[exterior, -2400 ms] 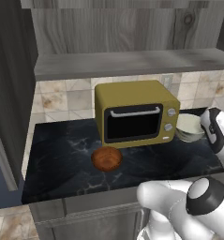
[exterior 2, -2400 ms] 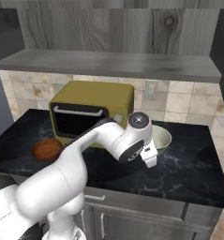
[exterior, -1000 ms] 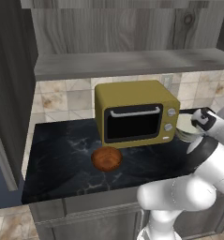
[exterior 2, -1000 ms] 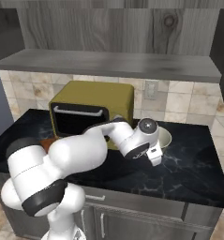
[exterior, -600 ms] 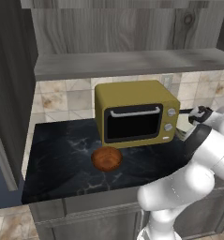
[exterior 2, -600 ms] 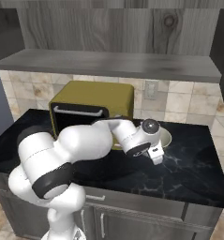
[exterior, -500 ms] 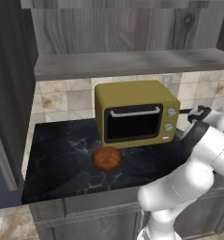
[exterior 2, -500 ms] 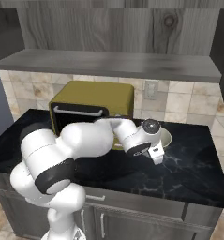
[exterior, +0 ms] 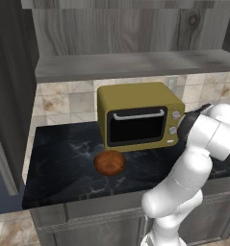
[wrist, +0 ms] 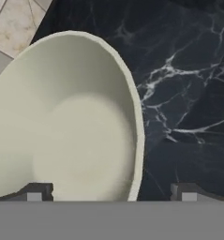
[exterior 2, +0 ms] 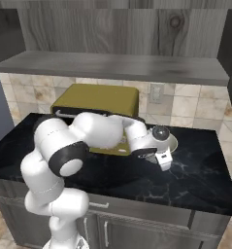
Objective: Pick up the bowls on the counter and stack them on top of one another in the open cabinet. Place the smaller bowl on top of the larger bowl.
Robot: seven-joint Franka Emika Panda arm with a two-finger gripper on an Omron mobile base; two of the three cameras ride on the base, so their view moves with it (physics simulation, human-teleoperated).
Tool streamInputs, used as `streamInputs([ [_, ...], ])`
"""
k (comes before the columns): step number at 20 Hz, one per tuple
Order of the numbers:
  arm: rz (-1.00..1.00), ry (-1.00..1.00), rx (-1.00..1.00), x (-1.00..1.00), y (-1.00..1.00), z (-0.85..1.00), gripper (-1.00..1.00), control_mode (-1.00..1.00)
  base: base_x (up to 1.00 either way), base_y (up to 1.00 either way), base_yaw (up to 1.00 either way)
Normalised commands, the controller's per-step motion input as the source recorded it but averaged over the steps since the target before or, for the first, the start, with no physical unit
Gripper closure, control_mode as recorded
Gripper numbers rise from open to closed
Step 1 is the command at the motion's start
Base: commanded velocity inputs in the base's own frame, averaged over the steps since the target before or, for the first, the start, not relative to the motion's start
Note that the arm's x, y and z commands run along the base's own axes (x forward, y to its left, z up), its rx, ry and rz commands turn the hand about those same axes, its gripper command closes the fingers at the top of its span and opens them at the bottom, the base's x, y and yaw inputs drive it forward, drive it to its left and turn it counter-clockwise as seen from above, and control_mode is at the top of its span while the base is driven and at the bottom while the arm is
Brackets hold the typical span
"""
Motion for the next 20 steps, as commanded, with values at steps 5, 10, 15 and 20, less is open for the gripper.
streamInputs([
  [5, -0.01, 0.00, 0.03, 0.29, -0.12, -0.19, -1.00, -1.00, 0.00, 0.00, 0.00],
  [10, -0.02, 0.00, 0.03, 0.24, -0.08, -0.25, 1.00, -1.00, 0.00, 0.00, 0.00],
  [15, -0.03, 0.00, 0.03, 0.19, -0.07, -0.25, 1.00, -1.00, 0.00, 0.00, 0.00],
  [20, -0.02, 0.00, 0.03, 0.10, -0.05, -0.16, 1.00, -1.00, 0.00, 0.00, 0.00],
])
